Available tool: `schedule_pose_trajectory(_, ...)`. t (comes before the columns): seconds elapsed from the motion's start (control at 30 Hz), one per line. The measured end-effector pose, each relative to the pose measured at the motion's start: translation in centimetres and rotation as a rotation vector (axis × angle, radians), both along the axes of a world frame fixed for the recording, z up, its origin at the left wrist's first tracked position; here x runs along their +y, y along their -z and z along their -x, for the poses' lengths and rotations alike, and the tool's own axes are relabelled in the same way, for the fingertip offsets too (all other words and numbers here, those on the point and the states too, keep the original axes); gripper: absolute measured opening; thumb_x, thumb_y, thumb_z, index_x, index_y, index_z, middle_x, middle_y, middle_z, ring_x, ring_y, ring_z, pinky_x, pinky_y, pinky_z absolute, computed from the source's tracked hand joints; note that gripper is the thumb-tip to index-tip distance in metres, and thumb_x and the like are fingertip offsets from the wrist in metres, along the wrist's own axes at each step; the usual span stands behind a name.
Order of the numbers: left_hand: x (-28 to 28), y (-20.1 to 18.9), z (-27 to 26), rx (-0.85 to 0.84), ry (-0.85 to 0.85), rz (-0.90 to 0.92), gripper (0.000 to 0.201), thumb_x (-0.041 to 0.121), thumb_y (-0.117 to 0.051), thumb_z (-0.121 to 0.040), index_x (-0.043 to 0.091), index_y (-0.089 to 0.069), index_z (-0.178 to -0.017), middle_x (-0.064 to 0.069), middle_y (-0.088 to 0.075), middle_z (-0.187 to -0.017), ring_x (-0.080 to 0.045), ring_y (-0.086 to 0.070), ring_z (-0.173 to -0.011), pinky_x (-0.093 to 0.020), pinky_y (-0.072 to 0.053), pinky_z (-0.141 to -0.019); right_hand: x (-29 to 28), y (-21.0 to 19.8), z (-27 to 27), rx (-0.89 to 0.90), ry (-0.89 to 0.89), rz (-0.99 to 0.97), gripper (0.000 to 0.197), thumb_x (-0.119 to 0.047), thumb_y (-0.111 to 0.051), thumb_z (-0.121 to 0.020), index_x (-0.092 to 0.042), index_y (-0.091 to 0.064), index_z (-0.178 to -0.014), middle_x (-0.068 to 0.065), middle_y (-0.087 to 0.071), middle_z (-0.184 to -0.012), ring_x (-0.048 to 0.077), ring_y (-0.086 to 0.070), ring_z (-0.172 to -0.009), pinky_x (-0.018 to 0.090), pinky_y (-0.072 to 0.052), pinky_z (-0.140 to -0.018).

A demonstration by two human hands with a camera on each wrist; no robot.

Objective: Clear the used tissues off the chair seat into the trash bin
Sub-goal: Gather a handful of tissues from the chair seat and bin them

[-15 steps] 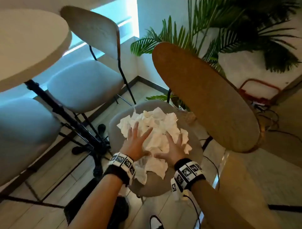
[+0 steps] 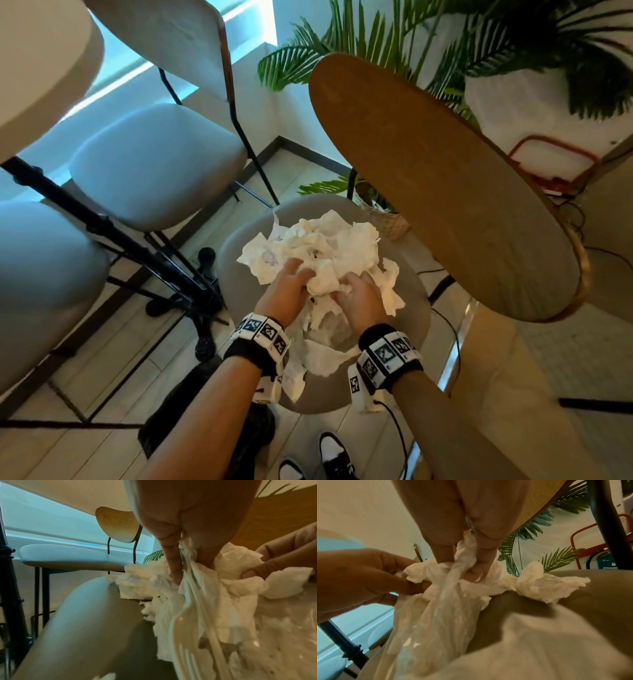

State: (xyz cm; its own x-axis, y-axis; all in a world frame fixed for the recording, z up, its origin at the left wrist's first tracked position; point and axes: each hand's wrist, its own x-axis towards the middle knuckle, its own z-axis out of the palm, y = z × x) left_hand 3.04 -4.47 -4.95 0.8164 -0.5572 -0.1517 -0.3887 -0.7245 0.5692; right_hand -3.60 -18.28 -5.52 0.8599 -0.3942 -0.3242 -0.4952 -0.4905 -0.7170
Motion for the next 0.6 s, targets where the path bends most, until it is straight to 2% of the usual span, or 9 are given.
schedule_pose_trajectory(0.13,0.3,-0.9,-0.6,-0.055,0.013,0.076,0.027,0.002,-0.054,-0.087,0.008,-0.062,-0.111,-0.019,-0.047,-0.132,-0.036,-0.052,-0.116,-0.037,-0.041,-0.102,-0.2,-1.1,-0.5,-0.106,0.038,-0.058,0.023,-0.012,-0.069,-0.078,-0.015,-0.059,-0.099,0.013,-0.06,-0.107,0.029,-0.055,-0.103,0.027,-0.038,-0.08)
schedule_pose_trajectory(0.27,0.9,-1.2,-0.7,-0.137,0.022,0.134,0.024,0.0,-0.055,-0.085,0.006,-0.065,-0.106,-0.02,-0.053,-0.124,-0.035,-0.056,-0.109,-0.03,-0.042,-0.094,0.3,-2.1,-0.7,-0.172,0.055,-0.183,0.047,-0.019,-0.071,-0.077,-0.031,-0.046,-0.115,0.01,-0.06,-0.12,0.027,-0.055,-0.112,0.043,-0.048,-0.096)
schedule_pose_trajectory(0.37,1.2,-1.1,0.0,-0.144,0.024,0.181,0.023,-0.002,-0.056,-0.084,0.005,-0.066,-0.104,-0.02,-0.055,-0.12,-0.033,-0.059,-0.104,-0.032,-0.046,-0.091,0.6,-2.4,-0.5,-0.197,-0.005,-0.144,0.043,-0.018,-0.067,-0.08,-0.033,-0.052,-0.118,0.01,-0.061,-0.12,0.028,-0.055,-0.114,0.049,-0.045,-0.101)
schedule_pose_trajectory(0.47,1.1,-1.8,0.0,-0.159,0.029,0.217,0.023,-0.001,-0.056,-0.084,0.006,-0.065,-0.105,-0.016,-0.057,-0.115,-0.028,-0.06,-0.095,-0.034,-0.051,-0.085,0.6,-3.1,-0.6,-0.234,0.003,-0.128,0.03,-0.015,-0.064,-0.084,-0.024,-0.061,-0.112,0.012,-0.063,-0.109,0.028,-0.058,-0.104,0.045,-0.048,-0.097)
schedule_pose_trajectory(0.6,1.3,-2.6,-0.7,-0.174,0.027,0.219,0.028,-0.002,-0.055,-0.084,0.008,-0.065,-0.108,-0.014,-0.056,-0.117,-0.027,-0.059,-0.1,-0.024,-0.043,-0.088,0.8,-4.5,-1.0,-0.271,-0.014,-0.12,0.028,-0.013,-0.066,-0.083,-0.019,-0.065,-0.11,0.012,-0.063,-0.108,0.025,-0.059,-0.101,0.034,-0.048,-0.095)
